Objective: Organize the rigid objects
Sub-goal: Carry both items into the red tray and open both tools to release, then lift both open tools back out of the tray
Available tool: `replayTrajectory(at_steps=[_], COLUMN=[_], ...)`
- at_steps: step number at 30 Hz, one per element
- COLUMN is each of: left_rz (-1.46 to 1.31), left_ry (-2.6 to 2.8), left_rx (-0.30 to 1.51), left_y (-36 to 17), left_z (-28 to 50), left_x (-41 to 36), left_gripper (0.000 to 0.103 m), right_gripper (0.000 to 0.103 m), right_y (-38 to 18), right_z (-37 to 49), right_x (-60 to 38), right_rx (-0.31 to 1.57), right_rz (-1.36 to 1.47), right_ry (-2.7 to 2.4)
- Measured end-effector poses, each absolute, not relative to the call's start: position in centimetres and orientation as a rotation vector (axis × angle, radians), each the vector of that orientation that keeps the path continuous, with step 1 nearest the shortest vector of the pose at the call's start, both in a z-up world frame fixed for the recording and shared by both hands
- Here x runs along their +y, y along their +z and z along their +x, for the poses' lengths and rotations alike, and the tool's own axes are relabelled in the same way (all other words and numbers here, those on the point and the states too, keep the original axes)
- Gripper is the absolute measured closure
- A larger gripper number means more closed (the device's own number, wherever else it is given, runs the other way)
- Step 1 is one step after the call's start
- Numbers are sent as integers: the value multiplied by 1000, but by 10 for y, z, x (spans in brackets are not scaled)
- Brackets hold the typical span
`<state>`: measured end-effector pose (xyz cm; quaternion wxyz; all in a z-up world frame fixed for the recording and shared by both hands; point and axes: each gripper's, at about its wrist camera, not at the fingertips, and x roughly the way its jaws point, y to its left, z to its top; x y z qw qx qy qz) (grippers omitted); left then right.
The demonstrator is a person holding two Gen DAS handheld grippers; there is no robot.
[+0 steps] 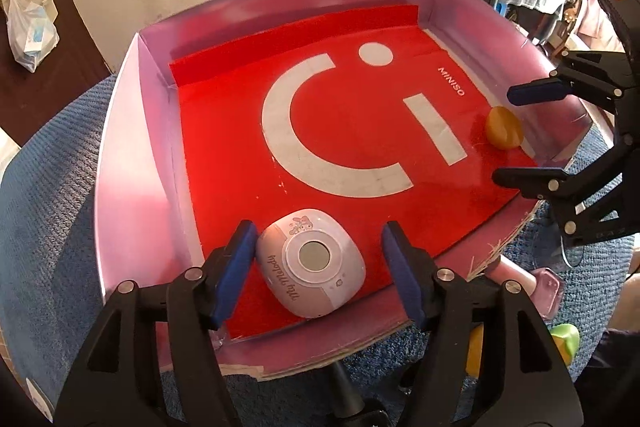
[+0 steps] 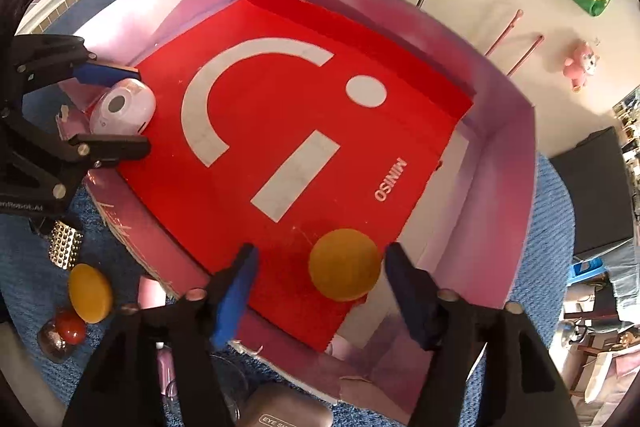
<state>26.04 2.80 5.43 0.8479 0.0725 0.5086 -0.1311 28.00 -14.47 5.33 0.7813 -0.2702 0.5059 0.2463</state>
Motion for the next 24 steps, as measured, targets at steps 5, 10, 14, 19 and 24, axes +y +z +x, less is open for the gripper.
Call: replayTrajectory(at_steps=[5, 10, 14, 19, 24], left_rz=[112, 67, 54, 16, -34], left_ry=[-278, -290, -292, -293, -280], left_rx=[1050, 996, 921, 854, 788], left_y=[64, 81, 98, 114, 124], left_z=[255, 241, 223, 201, 177], left_x=[33, 36, 36, 39, 46], left_gripper=[38, 30, 30, 30, 30], right_gripper=[27, 24, 21, 12, 4], right_y=[63, 74, 88, 108, 123], right_z=[273, 258, 249, 229, 209], right_x=[-147, -152, -159, -167, -173], right_rx=[1070, 1035, 987, 912, 845], right_rz=[-557, -526, -498, -439, -400], right_ry=[542, 540, 536, 536, 513])
